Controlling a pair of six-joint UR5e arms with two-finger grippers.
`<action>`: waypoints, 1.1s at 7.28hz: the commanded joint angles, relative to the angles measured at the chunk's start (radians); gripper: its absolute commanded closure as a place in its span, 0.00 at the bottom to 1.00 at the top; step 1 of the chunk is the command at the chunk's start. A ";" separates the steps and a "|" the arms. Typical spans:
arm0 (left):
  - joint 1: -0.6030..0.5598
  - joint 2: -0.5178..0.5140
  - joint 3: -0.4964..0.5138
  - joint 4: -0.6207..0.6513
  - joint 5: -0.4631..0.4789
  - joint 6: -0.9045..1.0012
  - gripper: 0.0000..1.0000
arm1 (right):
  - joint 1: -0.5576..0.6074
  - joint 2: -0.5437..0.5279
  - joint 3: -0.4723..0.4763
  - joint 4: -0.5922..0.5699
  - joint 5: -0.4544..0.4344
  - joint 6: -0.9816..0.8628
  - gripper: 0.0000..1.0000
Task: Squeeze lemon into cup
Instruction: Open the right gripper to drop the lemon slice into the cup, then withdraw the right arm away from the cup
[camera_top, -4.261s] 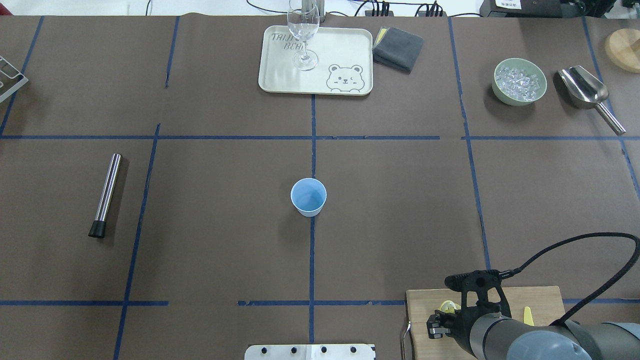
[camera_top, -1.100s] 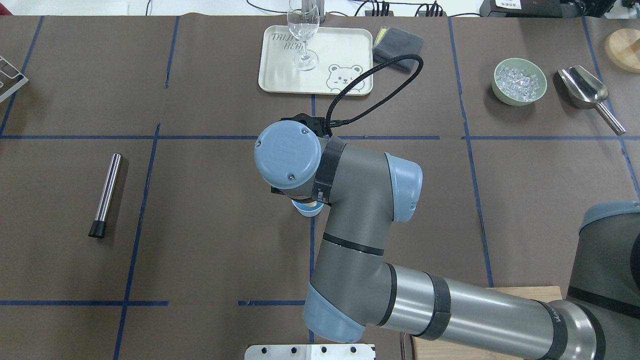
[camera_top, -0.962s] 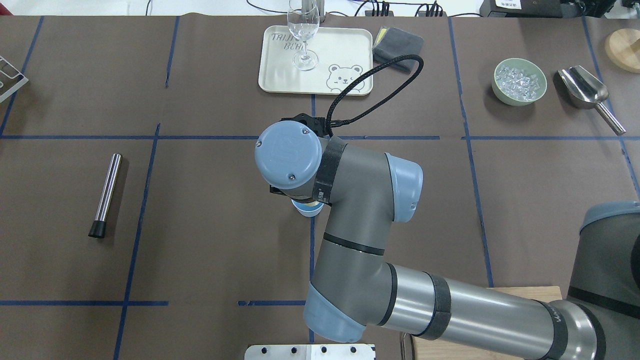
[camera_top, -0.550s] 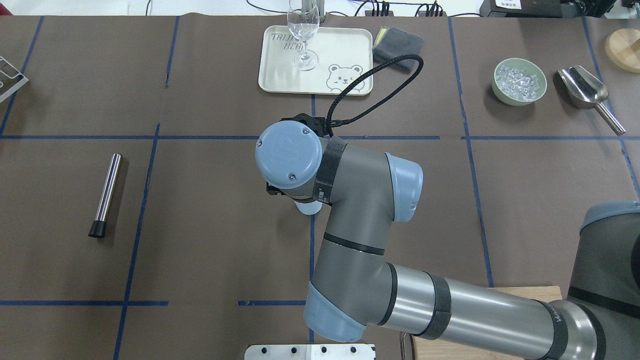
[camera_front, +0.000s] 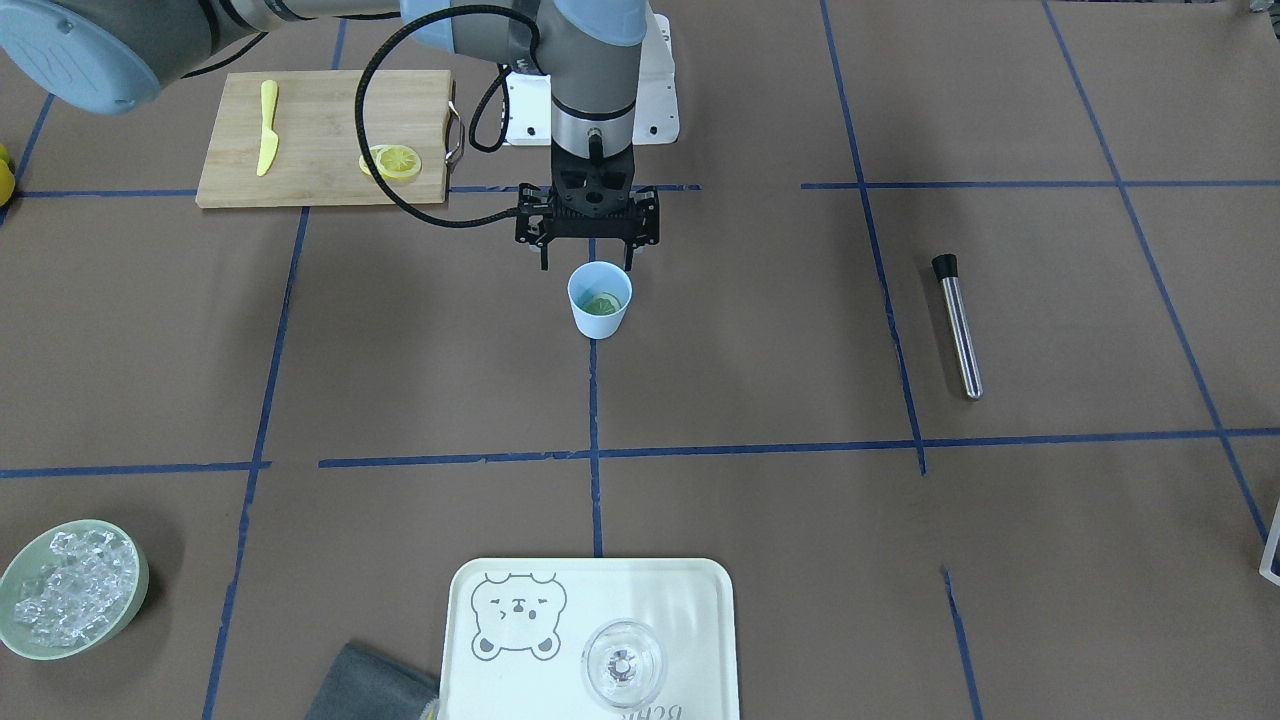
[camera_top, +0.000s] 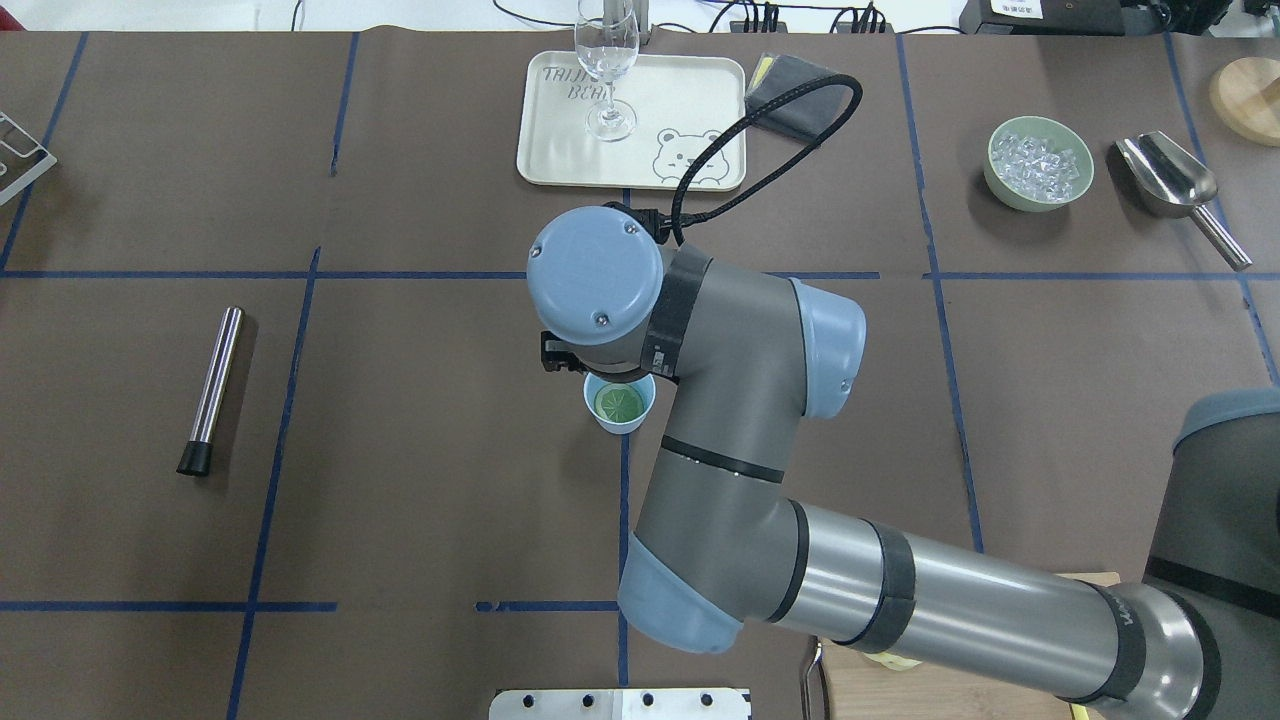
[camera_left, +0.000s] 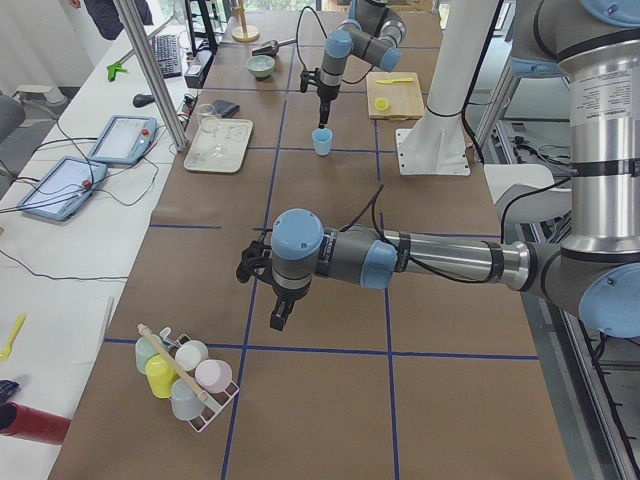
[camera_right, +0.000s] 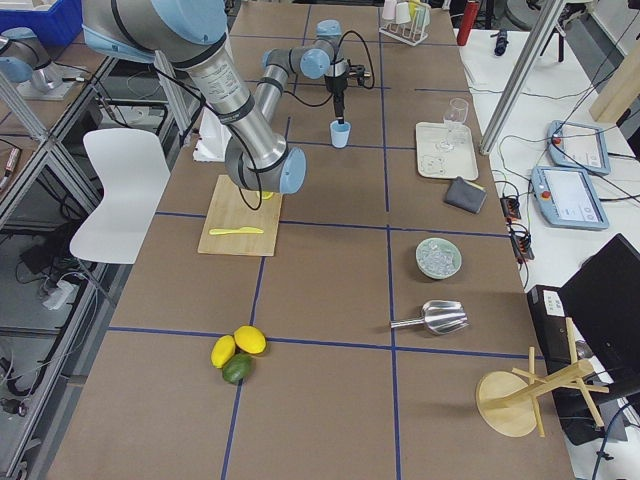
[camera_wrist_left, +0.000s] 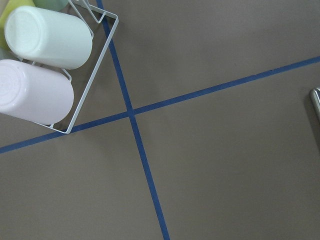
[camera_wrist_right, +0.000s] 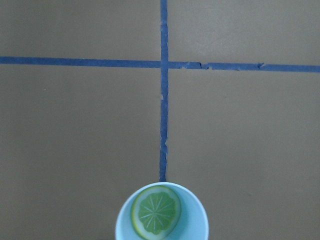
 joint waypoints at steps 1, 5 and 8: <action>0.007 -0.015 -0.006 -0.003 0.000 0.000 0.00 | 0.118 -0.012 0.022 -0.002 0.102 -0.113 0.00; 0.007 -0.119 0.049 -0.261 -0.006 -0.005 0.00 | 0.541 -0.236 0.065 0.003 0.443 -0.711 0.00; 0.060 -0.147 0.022 -0.423 -0.004 -0.298 0.00 | 0.802 -0.513 0.071 0.003 0.538 -1.179 0.00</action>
